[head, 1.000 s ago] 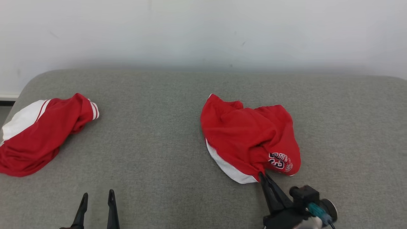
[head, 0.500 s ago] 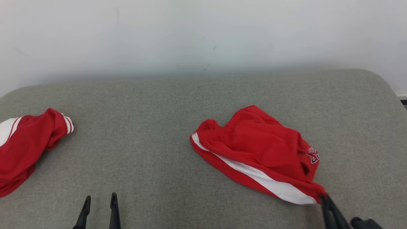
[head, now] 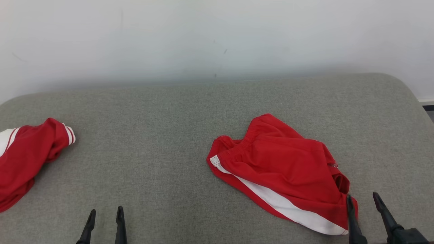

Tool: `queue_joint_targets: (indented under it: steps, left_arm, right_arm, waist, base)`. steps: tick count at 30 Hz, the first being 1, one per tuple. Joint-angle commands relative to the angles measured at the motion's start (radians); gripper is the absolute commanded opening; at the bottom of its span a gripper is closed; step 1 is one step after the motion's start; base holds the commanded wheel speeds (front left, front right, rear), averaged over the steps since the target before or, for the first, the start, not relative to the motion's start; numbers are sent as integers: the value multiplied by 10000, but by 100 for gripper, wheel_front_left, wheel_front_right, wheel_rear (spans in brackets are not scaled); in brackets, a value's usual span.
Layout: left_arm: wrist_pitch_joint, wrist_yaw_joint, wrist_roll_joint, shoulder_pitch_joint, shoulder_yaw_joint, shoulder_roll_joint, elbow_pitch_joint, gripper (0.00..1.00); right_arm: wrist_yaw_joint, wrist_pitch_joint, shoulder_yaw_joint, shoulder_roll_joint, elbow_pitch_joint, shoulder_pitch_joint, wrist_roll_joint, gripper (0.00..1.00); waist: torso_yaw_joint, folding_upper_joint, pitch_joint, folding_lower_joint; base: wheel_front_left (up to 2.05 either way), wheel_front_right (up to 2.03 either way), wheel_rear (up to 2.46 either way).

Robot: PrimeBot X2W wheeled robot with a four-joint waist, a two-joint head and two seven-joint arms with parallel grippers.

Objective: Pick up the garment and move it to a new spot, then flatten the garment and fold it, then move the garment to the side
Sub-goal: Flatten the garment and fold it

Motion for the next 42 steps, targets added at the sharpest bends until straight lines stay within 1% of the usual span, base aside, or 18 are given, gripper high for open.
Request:
queue_joint_targets:
  steps: [1,4,8,10,15,19,25,26,27,28,29,36,42]
  left_arm:
    - [-50,-48,33,17,41,-11,1,100]
    - [-50,-75,160,-124,82,-11,-42,100]
    - [-50,-223,413,-463,-65,-11,-1,100]
    - [-50,-305,539,-726,-262,27,110,100]
    - [-50,-413,719,-1761,-982,403,488,100]
    - [-50,-387,546,-2691,-1901,844,1015,100]
    - [-40,-391,-52,-4153,-3796,1694,2147,100]
    - [-40,-391,-52,-4153,-3796,1694,2147,100]
    - [-40,-391,-314,-4557,-4280,1918,2442,100]
    - [-40,-392,-418,-4697,-4481,2047,2617,100]
    - [-40,-392,-418,-4697,-4481,2047,2617,100]
    - [-40,-393,-1245,-5562,-5963,2638,3854,100]
    - [-40,-392,-1766,-6155,-7219,3073,4388,100]
  right_arm:
    - [-22,-26,9,53,-134,-34,-59,100]
    - [-22,-28,101,124,-568,-113,-99,100]
    - [-22,-26,422,298,-746,-294,-49,100]
    - [-22,-26,646,403,-732,-403,-5,100]
    - [-22,-26,1122,572,-556,-611,95,100]
    - [-22,-26,1421,649,-456,-840,195,100]
    - [-22,-26,1682,702,-373,-1159,343,100]
    - [-22,-26,1682,702,-373,-1159,343,100]
    - [-22,-26,1746,714,-334,-1208,383,100]
    - [-22,-26,1792,712,-307,-1245,409,100]
    - [-22,-26,1792,712,-307,-1245,409,100]
    - [-22,-26,1974,715,-204,-1357,642,100]
    - [-22,-26,2000,717,-151,-1417,725,100]
  waist:
    - [-23,0,-3,0]
    - [-98,0,8,0]
    - [-276,0,97,0]
    - [-400,0,180,0]
    - [-798,0,443,0]
    - [-1243,0,729,0]
    - [-1848,0,1123,0]
    - [-1848,0,1123,0]
    - [-2032,0,1230,0]
    - [-2132,0,1279,0]
    - [-2132,0,1279,0]
    - [-2580,0,1490,0]
    - [-2728,0,1512,0]
  base:
    - [0,0,0]
    - [0,0,0]
    - [0,0,0]
    - [0,0,0]
    - [0,0,0]
    - [0,0,0]
    - [0,0,0]
    - [0,0,0]
    - [0,0,0]
    - [0,0,0]
    - [0,0,0]
    - [0,0,0]
    - [0,0,0]
